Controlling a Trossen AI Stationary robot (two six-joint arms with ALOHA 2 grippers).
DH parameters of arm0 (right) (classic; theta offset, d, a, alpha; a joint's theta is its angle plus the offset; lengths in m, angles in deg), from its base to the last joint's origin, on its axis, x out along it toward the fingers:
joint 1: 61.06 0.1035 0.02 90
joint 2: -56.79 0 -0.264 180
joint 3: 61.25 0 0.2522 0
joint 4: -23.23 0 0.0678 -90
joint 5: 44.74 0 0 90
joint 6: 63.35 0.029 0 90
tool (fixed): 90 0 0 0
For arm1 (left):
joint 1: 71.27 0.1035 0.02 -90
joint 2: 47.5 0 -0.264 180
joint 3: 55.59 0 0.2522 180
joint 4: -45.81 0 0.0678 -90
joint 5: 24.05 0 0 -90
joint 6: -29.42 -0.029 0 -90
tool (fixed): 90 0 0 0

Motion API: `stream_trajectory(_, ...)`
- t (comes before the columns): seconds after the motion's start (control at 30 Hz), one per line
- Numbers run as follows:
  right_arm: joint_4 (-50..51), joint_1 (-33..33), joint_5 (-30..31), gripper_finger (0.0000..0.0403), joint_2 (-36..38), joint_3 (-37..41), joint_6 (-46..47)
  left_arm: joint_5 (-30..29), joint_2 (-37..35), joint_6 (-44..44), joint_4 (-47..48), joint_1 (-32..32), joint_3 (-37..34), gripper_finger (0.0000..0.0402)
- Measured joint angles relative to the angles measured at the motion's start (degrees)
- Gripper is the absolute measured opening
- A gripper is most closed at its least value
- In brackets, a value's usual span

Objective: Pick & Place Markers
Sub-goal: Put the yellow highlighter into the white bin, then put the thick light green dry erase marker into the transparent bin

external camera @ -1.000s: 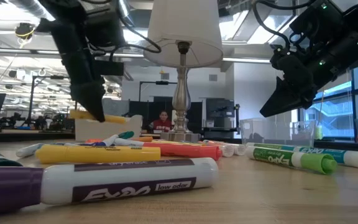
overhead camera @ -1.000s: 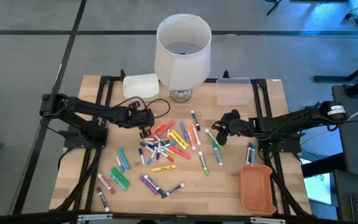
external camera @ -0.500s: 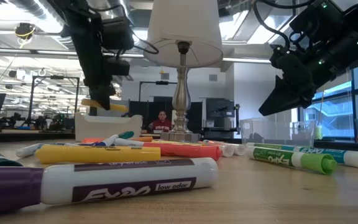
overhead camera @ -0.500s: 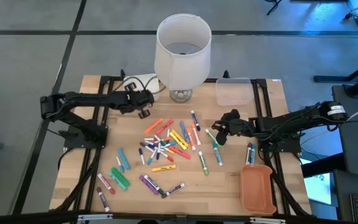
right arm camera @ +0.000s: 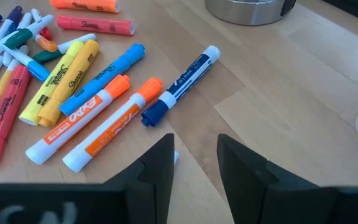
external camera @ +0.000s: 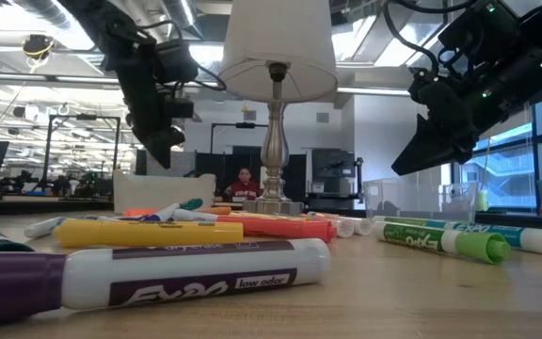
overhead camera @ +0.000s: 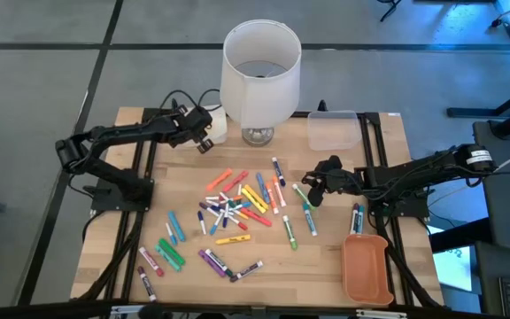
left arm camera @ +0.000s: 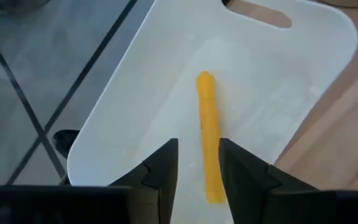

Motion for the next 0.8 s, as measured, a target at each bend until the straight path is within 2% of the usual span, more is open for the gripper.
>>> stream_trajectory(0.17, 0.0, 0.0, 0.0, 0.0123, 0.0, 0.0, -0.1, -0.7, 0.0, 0.5, 0.1, 0.6, 0.0, 0.0123)
stream_trajectory(0.37, 1.8, 0.0, -0.7, 0.0123, 0.0, 0.0, -0.2, 0.7, -0.2, 6.9, 1.9, -2.2, -0.1, 0.0124)
stream_trajectory(0.5, 2.6, -1.0, -6.2, 0.0123, 0.0, 0.0, 0.6, 0.2, -0.2, 11.1, 4.2, -7.0, -0.1, 0.0121)
stream_trajectory(0.6, 3.5, -2.3, -10.7, 0.0123, -1.3, -1.0, 2.1, -2.2, -0.2, 14.9, 4.6, -11.7, -0.1, 0.0117)
stream_trajectory(0.8, 5.2, -1.6, -13.1, 0.0123, -9.2, -5.5, 4.3, -5.6, -0.2, 20.7, 1.6, -21.3, -0.1, 0.0114)
